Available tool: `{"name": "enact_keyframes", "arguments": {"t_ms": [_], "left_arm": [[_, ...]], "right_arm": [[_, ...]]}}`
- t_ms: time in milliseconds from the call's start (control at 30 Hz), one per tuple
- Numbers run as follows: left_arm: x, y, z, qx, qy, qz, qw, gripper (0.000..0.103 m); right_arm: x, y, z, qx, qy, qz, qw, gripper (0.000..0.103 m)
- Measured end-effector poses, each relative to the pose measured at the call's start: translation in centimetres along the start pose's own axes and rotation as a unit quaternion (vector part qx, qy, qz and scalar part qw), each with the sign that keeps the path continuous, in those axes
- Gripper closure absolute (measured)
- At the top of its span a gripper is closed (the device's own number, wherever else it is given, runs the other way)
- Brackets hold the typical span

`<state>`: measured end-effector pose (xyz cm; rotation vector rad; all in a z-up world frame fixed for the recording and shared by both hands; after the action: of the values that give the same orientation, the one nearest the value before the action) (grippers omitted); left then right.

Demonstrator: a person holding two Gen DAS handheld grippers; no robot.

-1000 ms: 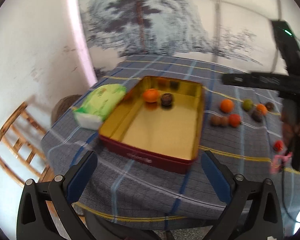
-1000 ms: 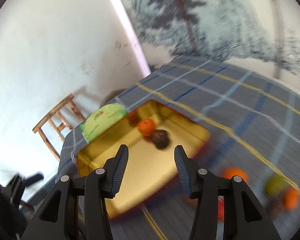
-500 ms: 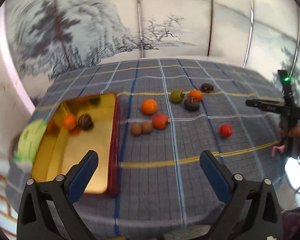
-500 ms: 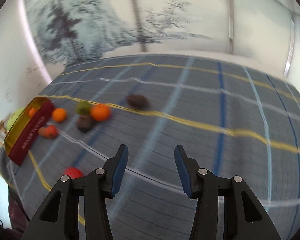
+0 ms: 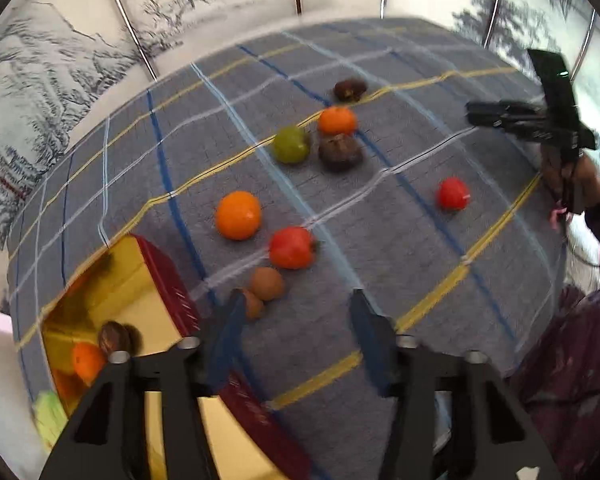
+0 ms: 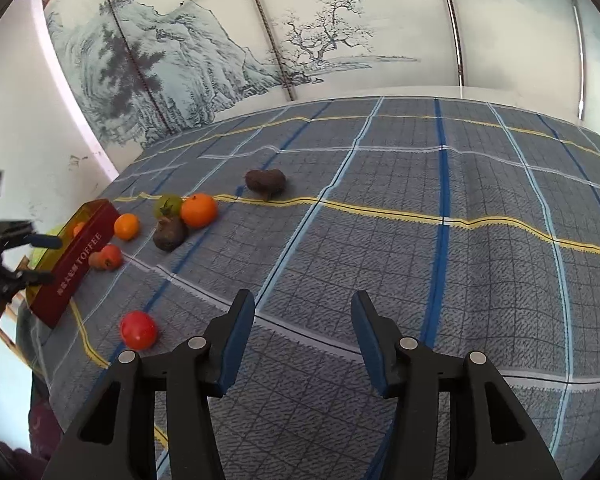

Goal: Organize fruits
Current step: 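Grasp two small brown round fruits with the left gripper, then carry the brown fruits into the tin with the left gripper while the right gripper grasps a red tomato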

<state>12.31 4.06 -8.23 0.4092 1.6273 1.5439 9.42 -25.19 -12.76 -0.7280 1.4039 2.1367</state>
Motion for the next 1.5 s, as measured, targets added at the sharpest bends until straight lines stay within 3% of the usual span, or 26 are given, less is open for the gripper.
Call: {"name": "enact_keyframes", "arguments": {"t_ms": [133,300,433,567,600,667,833,967,1100,1200,1300,1500], "left_arm": [[-0.4,-1.2,0.3,0.023,-0.049,0.035,0.9979,0.072],[0.0,-3.1,0.6,0.024,-0.091,0.071,0.9930,0.070],[0.3,-4.3,1.3,0.035,-0.099,0.080,0.9913,0.068],[0.3,-5.3,2.1,0.054,-0.070,0.087,0.9923,0.069],[0.9,-5.8,1.9,0.059,-0.070,0.098,0.9910,0.073],[1.3,-5.6,1.0,0.047,-0.089,0.083,0.9914,0.081],[2.0,-4.9,0.2,0.026,-0.024,0.070,0.9969,0.082],[2.9,-2.4,-0.8,0.009,0.055,0.029,0.9980,0.082],[3.2,-0.2,-2.6,0.006,0.156,-0.028,0.9874,0.082],[3.2,1.4,-5.2,0.020,0.212,-0.068,0.9747,0.082],[2.9,2.3,-7.1,0.002,0.230,-0.093,0.9687,0.082],[2.8,3.6,-8.7,0.007,0.240,-0.113,0.9642,0.082]], "right_arm": [[0.0,0.0,0.0,-0.002,-0.004,-0.004,1.000,0.048],[0.1,-0.2,0.0,-0.001,-0.005,0.002,1.000,0.047],[0.1,-0.6,0.0,0.002,-0.007,0.009,1.000,0.045],[0.2,-1.0,0.1,0.004,-0.006,0.016,1.000,0.044],[0.2,-1.0,0.1,0.004,-0.006,0.018,1.000,0.044],[0.2,-1.1,0.1,0.005,-0.004,0.019,1.000,0.043],[0.2,-1.1,0.2,0.001,-0.006,0.018,1.000,0.041],[0.1,-0.9,0.4,0.002,-0.004,0.010,1.000,0.039],[0.1,-0.8,0.5,0.002,0.002,0.008,1.000,0.038],[0.2,-0.5,1.4,-0.011,0.016,0.010,1.000,0.038],[0.4,0.2,4.4,-0.076,0.037,0.014,0.996,0.038],[1.8,0.1,11.0,-0.113,0.140,0.035,0.983,0.040]]}}
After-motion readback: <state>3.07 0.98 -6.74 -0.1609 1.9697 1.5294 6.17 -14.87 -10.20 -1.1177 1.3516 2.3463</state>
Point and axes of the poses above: each gripper's, at about its wrist camera, not at the fingertips, and y roughly against the way its jaws point, z to its left, x to its underside, the point moved 8 cm from there along -y, roughly the way its jaws point, and after that the axes turned 3 degrees about z, right-handed, at the moved point
